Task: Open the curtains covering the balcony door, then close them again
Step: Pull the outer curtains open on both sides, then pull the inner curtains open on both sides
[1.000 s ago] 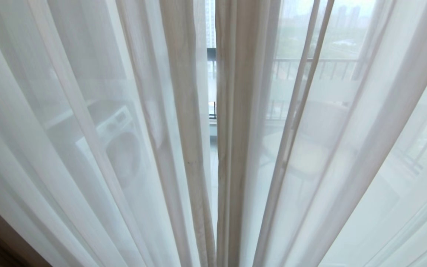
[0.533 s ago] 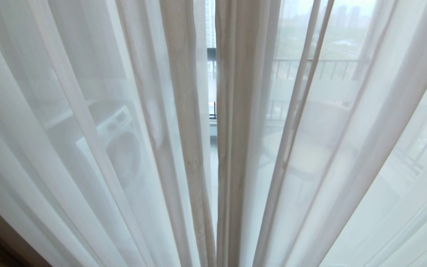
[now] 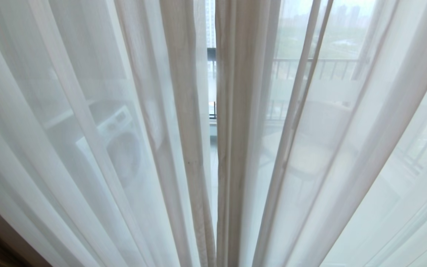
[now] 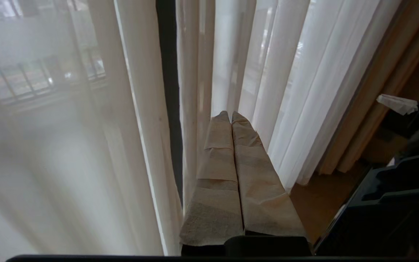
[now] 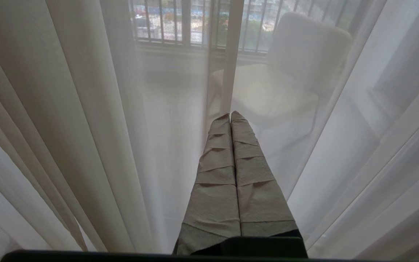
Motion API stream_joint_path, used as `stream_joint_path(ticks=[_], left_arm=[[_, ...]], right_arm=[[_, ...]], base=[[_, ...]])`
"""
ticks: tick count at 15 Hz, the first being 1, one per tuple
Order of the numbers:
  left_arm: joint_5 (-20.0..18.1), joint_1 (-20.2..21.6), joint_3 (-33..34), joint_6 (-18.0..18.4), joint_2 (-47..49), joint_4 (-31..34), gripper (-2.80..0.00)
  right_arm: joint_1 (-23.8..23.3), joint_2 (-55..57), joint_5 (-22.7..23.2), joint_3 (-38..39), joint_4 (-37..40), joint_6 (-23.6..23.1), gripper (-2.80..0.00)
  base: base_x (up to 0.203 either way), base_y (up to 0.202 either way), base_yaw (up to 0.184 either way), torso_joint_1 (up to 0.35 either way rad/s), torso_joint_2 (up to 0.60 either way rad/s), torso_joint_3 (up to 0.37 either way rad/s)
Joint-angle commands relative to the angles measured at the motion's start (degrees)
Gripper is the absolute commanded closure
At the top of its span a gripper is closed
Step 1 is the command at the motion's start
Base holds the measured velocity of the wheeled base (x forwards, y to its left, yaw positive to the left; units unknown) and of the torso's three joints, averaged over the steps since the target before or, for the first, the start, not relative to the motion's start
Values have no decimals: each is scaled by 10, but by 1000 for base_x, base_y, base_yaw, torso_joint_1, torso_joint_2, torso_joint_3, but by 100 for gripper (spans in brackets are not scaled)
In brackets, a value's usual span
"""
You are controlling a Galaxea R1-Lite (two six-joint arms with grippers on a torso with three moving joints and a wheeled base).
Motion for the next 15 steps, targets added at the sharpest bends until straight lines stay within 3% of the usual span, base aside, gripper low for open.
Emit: stream_joint_path(ticks=[1,4,8,9,12,15], left_arm=[[-5,-31,-55,0,109,0,0],[-1,-78,-141,4,196,-1,0],[106,-163,-218,9,277,-3,0],[124,-175,-225,8,290,-13,-280],[181,-207,-254,8,335,-35,-280],[296,-241,-282,11,374,-37,-280]], right_arm=[[0,0,0,0,0,0,0],[0,0,0,0,0,0,0],[0,0,0,0,0,0,0],[0,0,0,0,0,0,0],[0,0,0,0,0,0,0],[0,0,0,0,0,0,0]], base=[[0,0,0,0,0,0],[0,0,0,0,0,0],[0,0,0,0,0,0],[0,0,0,0,0,0],[0,0,0,0,0,0],[0,0,0,0,0,0]])
